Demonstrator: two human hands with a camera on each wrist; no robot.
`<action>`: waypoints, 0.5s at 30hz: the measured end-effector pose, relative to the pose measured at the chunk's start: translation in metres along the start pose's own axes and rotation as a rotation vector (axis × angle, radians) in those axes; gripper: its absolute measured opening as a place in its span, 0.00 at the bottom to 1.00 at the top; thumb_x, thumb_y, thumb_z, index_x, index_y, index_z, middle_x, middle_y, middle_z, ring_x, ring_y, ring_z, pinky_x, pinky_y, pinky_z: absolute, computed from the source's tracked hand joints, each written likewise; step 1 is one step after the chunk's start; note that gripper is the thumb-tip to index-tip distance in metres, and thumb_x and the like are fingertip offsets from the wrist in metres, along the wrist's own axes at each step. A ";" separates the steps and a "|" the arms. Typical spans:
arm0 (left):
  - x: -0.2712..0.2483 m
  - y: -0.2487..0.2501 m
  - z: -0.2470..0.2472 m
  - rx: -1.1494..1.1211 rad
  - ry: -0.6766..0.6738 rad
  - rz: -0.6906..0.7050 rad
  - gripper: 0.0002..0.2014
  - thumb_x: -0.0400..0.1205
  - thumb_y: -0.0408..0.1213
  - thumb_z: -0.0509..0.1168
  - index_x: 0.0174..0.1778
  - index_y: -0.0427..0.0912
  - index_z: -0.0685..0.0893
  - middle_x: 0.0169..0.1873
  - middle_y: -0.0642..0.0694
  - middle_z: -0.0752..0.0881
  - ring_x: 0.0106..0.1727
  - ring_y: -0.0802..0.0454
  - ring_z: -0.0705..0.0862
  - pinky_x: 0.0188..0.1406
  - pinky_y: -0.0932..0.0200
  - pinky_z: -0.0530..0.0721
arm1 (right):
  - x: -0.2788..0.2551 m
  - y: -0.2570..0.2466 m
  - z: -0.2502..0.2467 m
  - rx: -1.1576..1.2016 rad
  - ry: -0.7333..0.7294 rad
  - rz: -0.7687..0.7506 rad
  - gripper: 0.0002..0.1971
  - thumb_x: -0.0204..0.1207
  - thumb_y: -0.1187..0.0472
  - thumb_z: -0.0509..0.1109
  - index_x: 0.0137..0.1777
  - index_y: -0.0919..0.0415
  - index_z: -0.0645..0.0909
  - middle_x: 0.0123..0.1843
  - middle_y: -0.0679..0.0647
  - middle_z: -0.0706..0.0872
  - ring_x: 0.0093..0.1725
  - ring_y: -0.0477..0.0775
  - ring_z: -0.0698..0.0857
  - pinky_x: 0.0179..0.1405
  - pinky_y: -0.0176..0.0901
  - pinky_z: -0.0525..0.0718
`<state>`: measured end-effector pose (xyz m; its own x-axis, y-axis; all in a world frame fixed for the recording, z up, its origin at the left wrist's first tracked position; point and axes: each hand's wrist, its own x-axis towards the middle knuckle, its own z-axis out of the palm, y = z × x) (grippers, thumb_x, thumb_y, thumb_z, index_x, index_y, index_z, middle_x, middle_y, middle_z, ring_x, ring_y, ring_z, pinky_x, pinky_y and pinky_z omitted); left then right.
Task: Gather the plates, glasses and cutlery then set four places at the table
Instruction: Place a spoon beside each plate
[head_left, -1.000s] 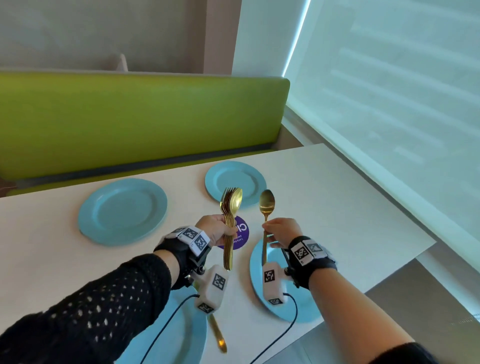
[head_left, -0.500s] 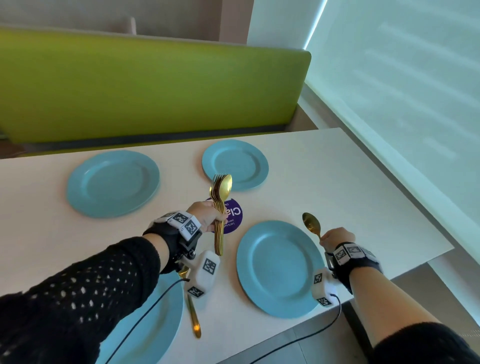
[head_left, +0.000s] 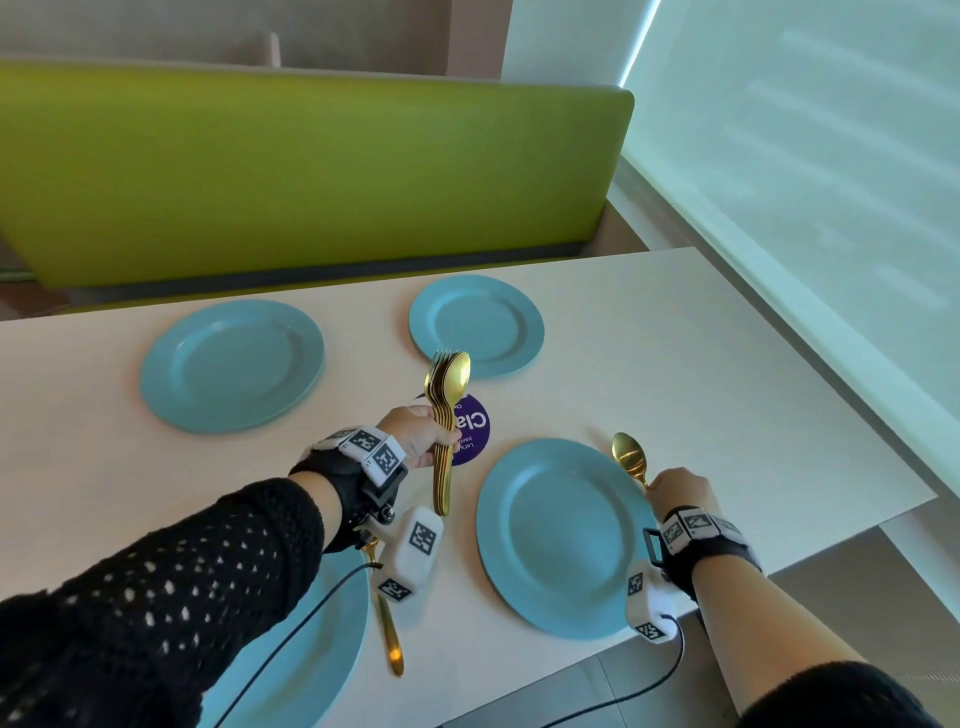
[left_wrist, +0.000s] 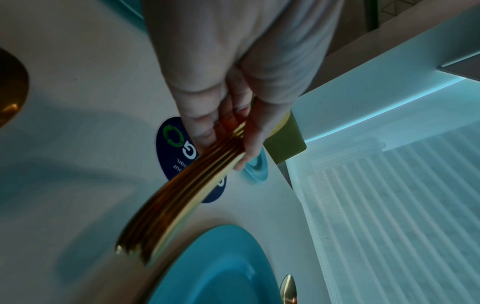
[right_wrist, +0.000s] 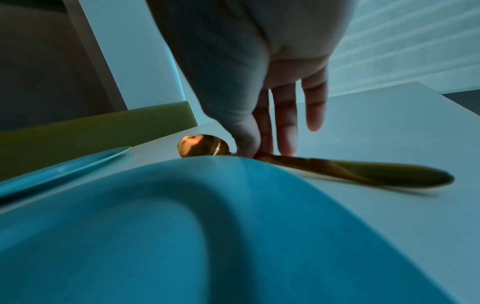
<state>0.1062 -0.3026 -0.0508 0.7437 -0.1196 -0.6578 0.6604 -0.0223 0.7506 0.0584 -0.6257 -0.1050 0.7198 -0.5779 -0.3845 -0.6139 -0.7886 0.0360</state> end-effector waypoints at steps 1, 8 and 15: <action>-0.001 0.000 0.000 0.006 -0.002 -0.002 0.08 0.77 0.19 0.66 0.43 0.37 0.80 0.36 0.41 0.84 0.36 0.50 0.84 0.42 0.58 0.85 | 0.000 -0.001 0.000 0.007 0.004 0.001 0.12 0.76 0.55 0.64 0.39 0.58 0.86 0.38 0.56 0.86 0.36 0.59 0.81 0.32 0.38 0.75; -0.007 -0.001 0.004 -0.007 0.001 -0.015 0.09 0.77 0.19 0.66 0.45 0.38 0.80 0.35 0.43 0.83 0.34 0.51 0.83 0.25 0.65 0.85 | -0.011 -0.004 -0.003 0.037 0.030 0.025 0.11 0.77 0.62 0.61 0.45 0.61 0.86 0.47 0.60 0.88 0.39 0.59 0.80 0.39 0.41 0.77; -0.009 0.000 0.006 0.014 -0.016 -0.031 0.09 0.77 0.18 0.66 0.44 0.38 0.80 0.36 0.41 0.84 0.35 0.50 0.83 0.36 0.58 0.84 | -0.022 -0.006 -0.008 0.038 0.064 0.015 0.12 0.76 0.65 0.60 0.46 0.60 0.87 0.47 0.59 0.88 0.40 0.59 0.81 0.41 0.41 0.78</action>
<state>0.0986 -0.3075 -0.0440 0.7211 -0.1347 -0.6796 0.6814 -0.0400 0.7309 0.0488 -0.6097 -0.0894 0.7288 -0.6031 -0.3240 -0.6360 -0.7717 0.0059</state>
